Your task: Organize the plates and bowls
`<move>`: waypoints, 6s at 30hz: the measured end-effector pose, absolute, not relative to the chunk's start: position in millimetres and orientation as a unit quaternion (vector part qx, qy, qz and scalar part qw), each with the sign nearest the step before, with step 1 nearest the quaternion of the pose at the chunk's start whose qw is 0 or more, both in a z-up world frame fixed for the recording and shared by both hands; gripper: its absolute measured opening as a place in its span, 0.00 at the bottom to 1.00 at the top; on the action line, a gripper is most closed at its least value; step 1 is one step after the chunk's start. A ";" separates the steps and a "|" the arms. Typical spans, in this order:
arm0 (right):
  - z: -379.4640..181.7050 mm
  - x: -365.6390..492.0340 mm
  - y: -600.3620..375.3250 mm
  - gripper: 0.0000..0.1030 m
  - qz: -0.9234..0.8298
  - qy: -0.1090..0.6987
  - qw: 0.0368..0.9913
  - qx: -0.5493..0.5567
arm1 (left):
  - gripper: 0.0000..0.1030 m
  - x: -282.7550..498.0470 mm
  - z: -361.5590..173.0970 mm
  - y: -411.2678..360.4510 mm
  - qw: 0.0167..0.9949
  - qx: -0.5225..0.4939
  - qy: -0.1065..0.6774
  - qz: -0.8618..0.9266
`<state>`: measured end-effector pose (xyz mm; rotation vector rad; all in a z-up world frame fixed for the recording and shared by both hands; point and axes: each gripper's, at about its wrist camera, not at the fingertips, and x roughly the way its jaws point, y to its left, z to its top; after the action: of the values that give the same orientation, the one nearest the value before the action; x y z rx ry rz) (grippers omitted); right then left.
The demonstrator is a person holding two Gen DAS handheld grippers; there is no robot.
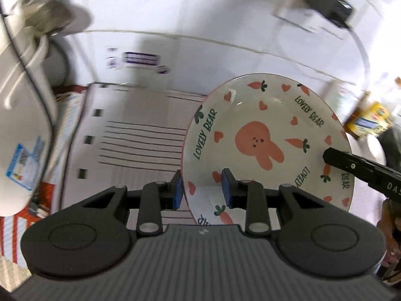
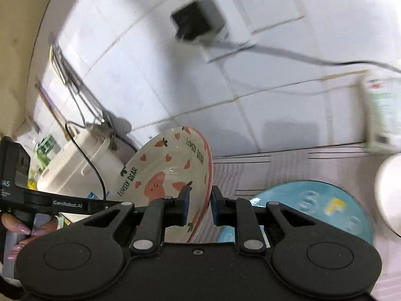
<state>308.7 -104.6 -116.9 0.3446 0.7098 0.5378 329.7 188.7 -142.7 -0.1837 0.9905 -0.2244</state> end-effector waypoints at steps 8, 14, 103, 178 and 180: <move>-85.2 246.9 -152.7 0.22 0.190 0.344 0.905 0.163 | 0.28 312.2 -119.8 134.5 0.860 -0.062 0.468 -0.193; -103.6 228.8 -181.0 0.22 0.163 0.356 0.897 0.204 | 0.28 307.2 -127.3 103.1 0.859 -0.034 0.462 -0.216; -109.7 67.8 -238.5 0.70 -0.009 0.302 0.953 -0.004 | 0.64 208.9 -106.3 -50.0 0.807 0.059 0.503 -0.305; -198.3 88.5 -301.0 0.95 -0.048 0.236 0.970 -0.023 | 0.23 202.1 -181.0 -200.0 0.792 0.019 0.494 -0.358; -198.5 93.9 -293.2 0.95 -0.024 0.236 0.971 -0.021 | 0.24 202.6 -177.4 -186.8 0.798 0.026 0.496 -0.341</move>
<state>93.9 -293.2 -198.5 -0.0434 0.4762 -0.0479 202.6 -186.8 -177.4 0.0551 1.0652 -0.7327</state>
